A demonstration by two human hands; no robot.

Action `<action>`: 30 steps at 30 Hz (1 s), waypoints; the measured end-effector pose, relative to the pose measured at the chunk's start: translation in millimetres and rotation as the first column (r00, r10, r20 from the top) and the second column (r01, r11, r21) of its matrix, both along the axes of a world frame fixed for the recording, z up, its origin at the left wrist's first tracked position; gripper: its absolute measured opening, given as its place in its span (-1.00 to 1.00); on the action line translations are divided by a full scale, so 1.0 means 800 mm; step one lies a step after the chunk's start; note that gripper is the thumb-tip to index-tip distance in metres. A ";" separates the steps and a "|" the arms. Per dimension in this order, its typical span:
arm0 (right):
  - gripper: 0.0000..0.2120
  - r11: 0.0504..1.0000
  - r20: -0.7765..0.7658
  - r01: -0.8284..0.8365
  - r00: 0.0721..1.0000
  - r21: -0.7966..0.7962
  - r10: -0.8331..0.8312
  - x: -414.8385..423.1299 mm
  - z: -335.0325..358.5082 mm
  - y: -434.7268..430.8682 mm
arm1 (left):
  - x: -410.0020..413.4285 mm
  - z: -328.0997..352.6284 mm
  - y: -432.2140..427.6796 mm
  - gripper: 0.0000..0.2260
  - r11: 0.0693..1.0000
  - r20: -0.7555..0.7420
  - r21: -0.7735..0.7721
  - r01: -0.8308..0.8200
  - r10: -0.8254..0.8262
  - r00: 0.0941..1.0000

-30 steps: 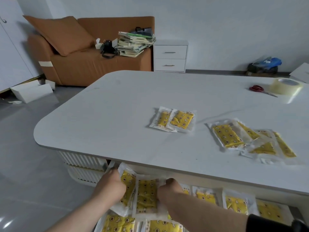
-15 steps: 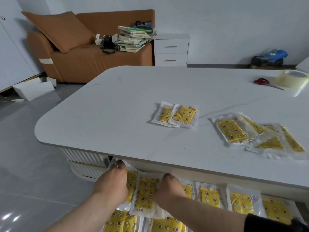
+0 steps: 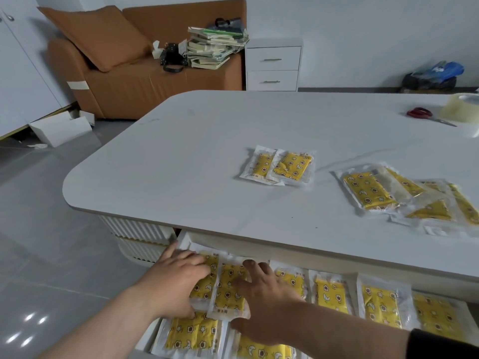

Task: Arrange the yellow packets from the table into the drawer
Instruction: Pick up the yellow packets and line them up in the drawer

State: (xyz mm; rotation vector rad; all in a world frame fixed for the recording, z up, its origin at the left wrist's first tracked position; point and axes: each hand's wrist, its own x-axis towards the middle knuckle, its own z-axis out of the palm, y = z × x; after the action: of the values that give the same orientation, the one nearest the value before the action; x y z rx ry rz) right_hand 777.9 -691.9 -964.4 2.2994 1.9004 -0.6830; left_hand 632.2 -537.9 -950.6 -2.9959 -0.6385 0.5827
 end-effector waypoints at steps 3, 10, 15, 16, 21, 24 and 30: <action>-0.37 1.000 0.012 0.009 1.000 0.023 -0.009 -0.002 -0.004 0.003 | 0.000 -0.005 0.000 -0.38 1.000 0.013 -0.001 -0.003 0.003 1.000; -0.33 0.999 0.069 0.027 0.997 0.048 -0.030 -0.001 -0.015 0.006 | -0.002 -0.011 0.003 -0.37 1.000 0.051 -0.010 -0.020 0.020 0.998; -0.35 0.997 0.067 0.041 0.997 0.066 -0.045 0.000 -0.020 0.008 | -0.002 -0.009 0.002 -0.34 0.999 0.068 -0.010 -0.033 0.034 0.997; -0.35 0.997 0.077 0.036 0.996 0.067 -0.041 -0.001 -0.021 0.008 | -0.002 -0.008 0.001 -0.33 0.999 0.067 -0.011 -0.041 0.042 0.997; -0.30 0.995 0.180 -0.053 0.983 0.080 0.038 0.005 -0.023 0.010 | 0.000 -0.002 -0.002 -0.32 0.998 0.061 -0.008 -0.063 0.064 0.996; -0.32 0.993 0.139 -0.061 0.989 0.105 0.046 0.013 -0.020 0.010 | 0.000 -0.003 -0.004 -0.30 0.997 0.034 -0.017 -0.073 0.074 0.997; -0.48 0.991 0.070 -0.072 0.995 0.113 0.065 0.025 -0.024 0.008 | -0.002 -0.014 0.009 -0.37 0.997 0.078 -0.009 -0.079 0.079 0.994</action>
State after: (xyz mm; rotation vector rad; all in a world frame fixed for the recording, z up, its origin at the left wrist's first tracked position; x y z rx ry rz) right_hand 798.3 -685.9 -983.5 2.2790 2.0284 -0.4950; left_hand 630.5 -530.6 -961.9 -3.0242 -0.7646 0.4734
